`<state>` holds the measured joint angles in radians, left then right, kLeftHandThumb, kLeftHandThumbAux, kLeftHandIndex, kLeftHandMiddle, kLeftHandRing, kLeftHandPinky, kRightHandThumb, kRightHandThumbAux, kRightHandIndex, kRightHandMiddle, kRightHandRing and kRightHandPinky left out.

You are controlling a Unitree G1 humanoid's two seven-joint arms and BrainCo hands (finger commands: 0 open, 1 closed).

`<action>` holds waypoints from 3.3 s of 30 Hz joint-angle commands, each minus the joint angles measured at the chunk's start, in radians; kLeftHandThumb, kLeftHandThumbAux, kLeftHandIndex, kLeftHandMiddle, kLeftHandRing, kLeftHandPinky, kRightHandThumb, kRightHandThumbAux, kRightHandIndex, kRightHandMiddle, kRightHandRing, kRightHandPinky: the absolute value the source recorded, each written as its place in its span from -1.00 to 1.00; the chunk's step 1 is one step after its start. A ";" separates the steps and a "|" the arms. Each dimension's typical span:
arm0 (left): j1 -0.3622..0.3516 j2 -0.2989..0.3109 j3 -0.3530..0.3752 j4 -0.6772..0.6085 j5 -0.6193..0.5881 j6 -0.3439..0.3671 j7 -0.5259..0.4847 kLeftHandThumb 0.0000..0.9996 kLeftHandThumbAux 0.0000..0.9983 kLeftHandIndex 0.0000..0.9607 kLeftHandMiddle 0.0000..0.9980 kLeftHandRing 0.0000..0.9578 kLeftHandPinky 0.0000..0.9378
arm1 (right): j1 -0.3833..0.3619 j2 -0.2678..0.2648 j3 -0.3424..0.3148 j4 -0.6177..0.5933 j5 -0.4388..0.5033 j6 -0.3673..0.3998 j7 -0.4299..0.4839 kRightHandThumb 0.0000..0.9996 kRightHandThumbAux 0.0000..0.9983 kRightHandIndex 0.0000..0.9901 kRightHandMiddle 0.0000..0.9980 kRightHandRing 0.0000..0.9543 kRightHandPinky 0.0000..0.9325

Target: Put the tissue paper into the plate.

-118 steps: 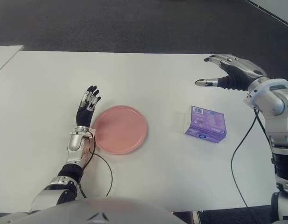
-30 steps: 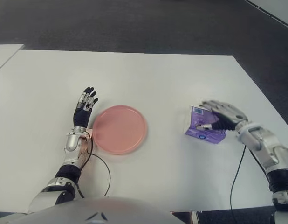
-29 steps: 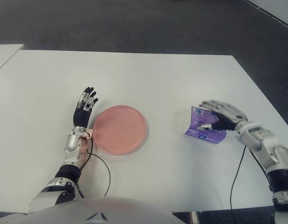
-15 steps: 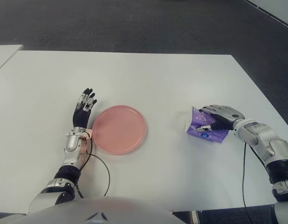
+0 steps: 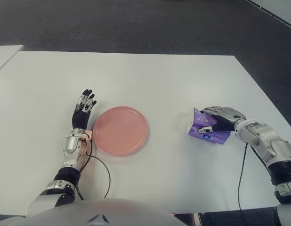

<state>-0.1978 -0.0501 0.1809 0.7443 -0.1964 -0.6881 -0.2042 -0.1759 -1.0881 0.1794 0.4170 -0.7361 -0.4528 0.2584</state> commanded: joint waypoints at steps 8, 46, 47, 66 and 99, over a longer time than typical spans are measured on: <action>0.024 0.012 0.000 0.005 -0.004 0.021 -0.011 -0.90 -0.13 -1.00 -1.00 -1.00 -1.00 | 0.051 -0.014 0.007 -0.022 0.003 0.017 0.016 -0.26 -0.68 -1.00 -1.00 -1.00 -1.00; 0.029 0.015 -0.004 -0.009 0.022 0.030 0.007 -0.96 -0.14 -1.00 -1.00 -1.00 -1.00 | 0.167 0.203 0.115 -0.028 -0.332 0.292 -0.723 -0.35 -0.51 -1.00 -1.00 -1.00 -1.00; 0.030 0.015 -0.004 -0.010 0.022 0.031 0.007 -0.95 -0.14 -1.00 -1.00 -1.00 -1.00 | 0.180 0.215 0.111 -0.075 -0.338 0.328 -0.703 -0.35 -0.50 -1.00 -1.00 -1.00 -1.00; 0.046 0.015 -0.012 -0.033 0.035 0.039 0.026 -0.94 -0.11 -1.00 -1.00 -1.00 -1.00 | 0.353 0.336 0.013 -0.374 -0.303 0.579 -0.585 -0.33 -0.44 -1.00 -1.00 -1.00 -1.00; 0.053 0.012 -0.016 -0.060 0.052 0.067 0.048 -0.97 -0.13 -1.00 -1.00 -1.00 -1.00 | 0.391 0.368 -0.022 -0.437 -0.257 0.550 -0.486 -0.28 -0.40 -1.00 -1.00 -1.00 -1.00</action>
<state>-0.1618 -0.0367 0.1742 0.6885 -0.1567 -0.6381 -0.1718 0.1965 -0.7156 0.1564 -0.0162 -1.0106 0.1126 -0.2486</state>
